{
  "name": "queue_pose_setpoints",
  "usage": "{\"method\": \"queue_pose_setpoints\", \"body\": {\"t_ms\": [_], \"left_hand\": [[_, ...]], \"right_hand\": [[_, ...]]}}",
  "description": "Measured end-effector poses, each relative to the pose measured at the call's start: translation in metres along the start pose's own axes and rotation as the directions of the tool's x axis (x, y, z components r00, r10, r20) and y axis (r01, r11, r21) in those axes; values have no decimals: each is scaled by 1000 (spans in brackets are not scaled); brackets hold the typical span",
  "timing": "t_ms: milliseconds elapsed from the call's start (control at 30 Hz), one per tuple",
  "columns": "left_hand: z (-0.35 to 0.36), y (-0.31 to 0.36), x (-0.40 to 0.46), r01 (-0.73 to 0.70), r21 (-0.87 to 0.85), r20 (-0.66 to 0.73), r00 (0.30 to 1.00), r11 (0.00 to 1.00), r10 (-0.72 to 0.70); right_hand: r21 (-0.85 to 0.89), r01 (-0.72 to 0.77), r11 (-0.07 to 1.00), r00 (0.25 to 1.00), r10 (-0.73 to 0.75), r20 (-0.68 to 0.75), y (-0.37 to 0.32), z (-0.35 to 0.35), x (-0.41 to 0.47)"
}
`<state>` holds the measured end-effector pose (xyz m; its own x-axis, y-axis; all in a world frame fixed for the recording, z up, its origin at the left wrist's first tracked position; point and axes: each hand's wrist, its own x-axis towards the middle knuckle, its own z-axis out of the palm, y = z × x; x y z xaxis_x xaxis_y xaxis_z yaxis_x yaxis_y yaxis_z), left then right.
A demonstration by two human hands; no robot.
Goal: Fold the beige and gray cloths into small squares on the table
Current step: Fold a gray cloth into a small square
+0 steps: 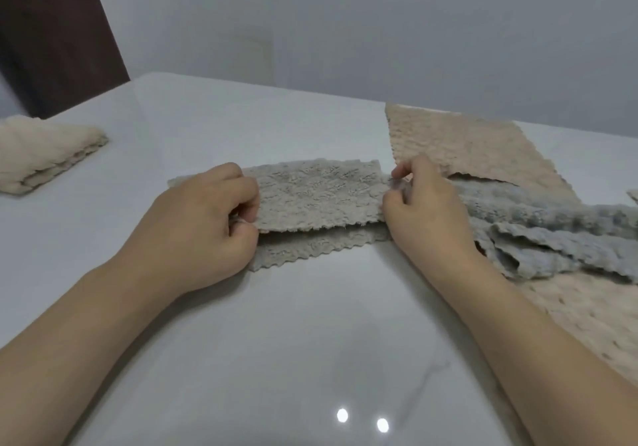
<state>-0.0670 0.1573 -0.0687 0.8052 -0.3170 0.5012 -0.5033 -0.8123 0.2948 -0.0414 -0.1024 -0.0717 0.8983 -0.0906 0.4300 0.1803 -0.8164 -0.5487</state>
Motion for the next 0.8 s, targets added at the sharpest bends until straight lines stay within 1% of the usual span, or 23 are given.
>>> {"method": "queue_pose_setpoints", "body": {"t_ms": [67,200,233,300,367,467,500,567,667,700,733,800], "left_hand": [[2,3,-1,-9,-4,40,999,1000,9],[9,8,1,-17,43,242,970,999,6],[9,6,0,-12,39,259,966,999,1],[6,4,-3,-18,10,253,967,1000,15],[2,5,-4,-51,-48,234,970,998,61],[-2,9,-1,-151,-112,190,967,982,170],[-3,10,0,-179,-104,196,961,978,197],[-2,13,1,-202,-88,255,942,975,218],[0,14,-3,-171,-106,330,923,980,197],[-1,15,-5,-153,-105,345,921,983,180],[-2,16,-5,-135,-93,360,919,986,160],[-2,18,-6,-100,-50,372,922,994,111]], "right_hand": [[-77,14,997,1000,-13,8,1,0,0],[-326,13,945,999,2,45,1,5,-1],[-371,11,928,999,7,46,1,7,-1],[-436,19,900,999,-5,32,3,10,0],[-510,19,860,999,1,39,3,9,1],[-598,-34,801,989,114,96,2,2,4],[-604,-39,796,982,141,122,2,-1,5],[-595,-30,803,973,160,166,-2,-3,4],[-621,6,784,950,188,247,-7,-4,4],[-606,3,795,945,196,262,-7,-5,5],[-567,-11,824,946,192,262,-7,-6,6],[-427,-57,902,956,173,237,-5,-8,8]]}}
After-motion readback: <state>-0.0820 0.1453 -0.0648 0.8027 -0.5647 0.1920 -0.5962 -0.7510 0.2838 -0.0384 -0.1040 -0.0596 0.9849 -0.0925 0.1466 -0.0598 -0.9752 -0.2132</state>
